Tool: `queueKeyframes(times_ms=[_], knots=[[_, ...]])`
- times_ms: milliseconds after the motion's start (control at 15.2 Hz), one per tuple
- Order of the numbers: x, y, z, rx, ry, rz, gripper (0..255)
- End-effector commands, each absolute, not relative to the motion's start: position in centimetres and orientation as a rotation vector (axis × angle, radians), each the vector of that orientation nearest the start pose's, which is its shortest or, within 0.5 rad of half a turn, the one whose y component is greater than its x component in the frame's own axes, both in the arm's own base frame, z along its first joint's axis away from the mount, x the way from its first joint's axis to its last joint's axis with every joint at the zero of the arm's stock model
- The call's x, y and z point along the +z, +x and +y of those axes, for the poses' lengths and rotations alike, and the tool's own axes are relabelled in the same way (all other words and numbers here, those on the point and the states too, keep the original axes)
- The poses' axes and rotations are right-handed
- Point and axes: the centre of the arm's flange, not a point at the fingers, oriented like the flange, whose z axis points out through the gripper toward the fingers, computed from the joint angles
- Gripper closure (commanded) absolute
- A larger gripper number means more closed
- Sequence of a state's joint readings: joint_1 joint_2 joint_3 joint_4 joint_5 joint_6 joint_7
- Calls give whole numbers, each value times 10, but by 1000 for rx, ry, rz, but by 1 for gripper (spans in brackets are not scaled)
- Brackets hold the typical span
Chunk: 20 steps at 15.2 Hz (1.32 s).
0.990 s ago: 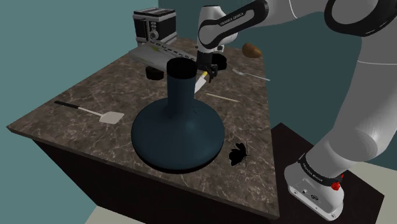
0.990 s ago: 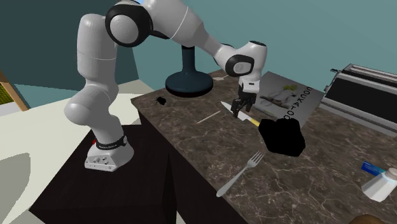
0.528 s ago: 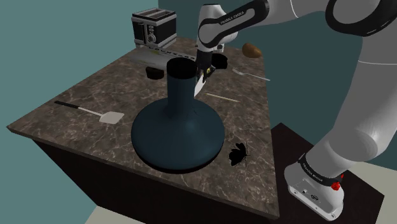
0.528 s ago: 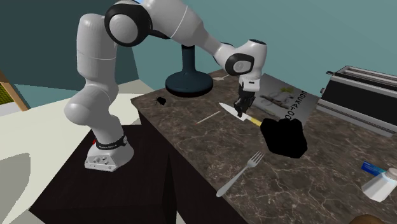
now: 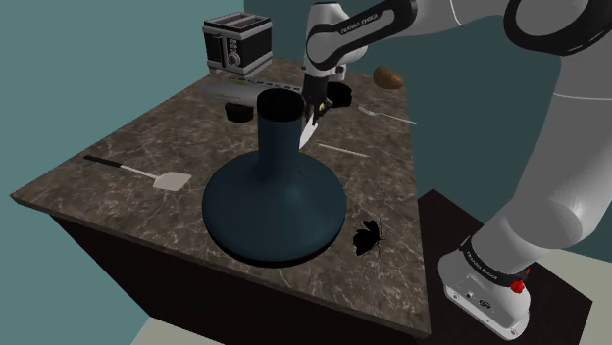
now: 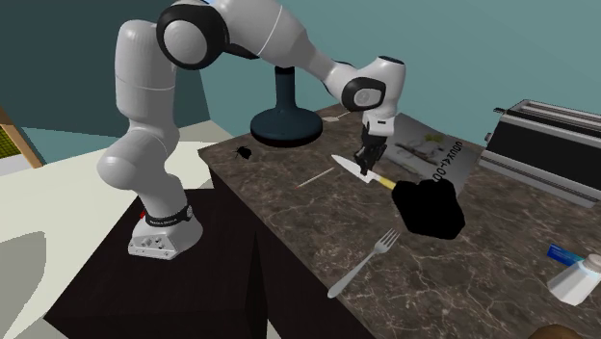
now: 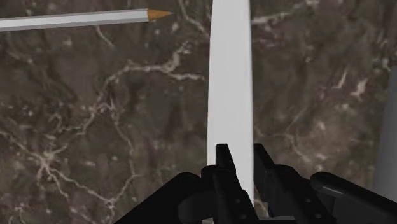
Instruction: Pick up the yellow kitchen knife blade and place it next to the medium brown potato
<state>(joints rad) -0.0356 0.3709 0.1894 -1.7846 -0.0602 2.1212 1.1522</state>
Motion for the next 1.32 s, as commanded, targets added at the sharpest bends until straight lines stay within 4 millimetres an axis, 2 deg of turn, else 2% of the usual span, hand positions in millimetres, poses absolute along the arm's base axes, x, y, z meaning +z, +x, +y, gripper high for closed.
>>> queueKeyframes(times_ms=[0, 1254], knots=[[355, 635, 86, 59, -2778, 1478, 255], [455, 635, 86, 59, -2778, 1478, 255]])
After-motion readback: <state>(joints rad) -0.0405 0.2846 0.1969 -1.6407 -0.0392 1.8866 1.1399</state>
